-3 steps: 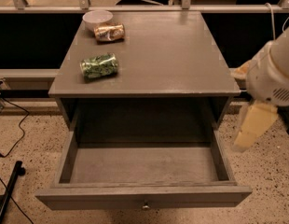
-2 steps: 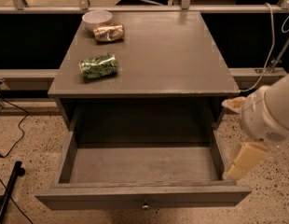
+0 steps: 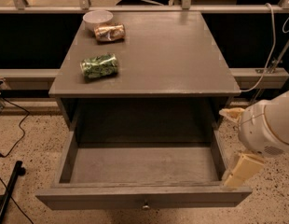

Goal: Close top drawer

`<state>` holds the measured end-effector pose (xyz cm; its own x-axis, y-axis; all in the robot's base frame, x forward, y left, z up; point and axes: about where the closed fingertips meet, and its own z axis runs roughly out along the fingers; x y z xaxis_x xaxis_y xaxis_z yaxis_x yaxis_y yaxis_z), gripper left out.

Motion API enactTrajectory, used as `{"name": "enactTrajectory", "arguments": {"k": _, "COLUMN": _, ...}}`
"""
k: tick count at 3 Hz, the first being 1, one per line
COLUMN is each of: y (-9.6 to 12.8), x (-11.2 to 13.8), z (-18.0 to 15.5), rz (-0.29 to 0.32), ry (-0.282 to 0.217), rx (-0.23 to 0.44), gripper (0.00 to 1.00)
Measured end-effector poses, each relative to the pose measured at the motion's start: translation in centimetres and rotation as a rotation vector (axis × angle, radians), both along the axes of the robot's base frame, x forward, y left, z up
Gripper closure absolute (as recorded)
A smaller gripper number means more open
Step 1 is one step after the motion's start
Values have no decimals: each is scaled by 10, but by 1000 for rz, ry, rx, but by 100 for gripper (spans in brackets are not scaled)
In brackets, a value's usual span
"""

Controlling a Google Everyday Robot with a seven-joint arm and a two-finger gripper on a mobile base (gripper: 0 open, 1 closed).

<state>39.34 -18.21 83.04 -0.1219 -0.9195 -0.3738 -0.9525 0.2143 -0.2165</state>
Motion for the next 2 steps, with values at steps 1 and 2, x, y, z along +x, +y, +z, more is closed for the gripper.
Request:
{"name": "enactTrajectory", "arguments": {"k": 1, "y": 0, "x": -3, "z": -25, "rz": 25, "ry": -4, "rx": -11, "gripper": 1}}
{"name": "enactTrajectory", "arguments": {"k": 2, "y": -4, "x": -19, "z": -69, "rz": 50, "ry": -18, "rx": 0, "gripper": 19}}
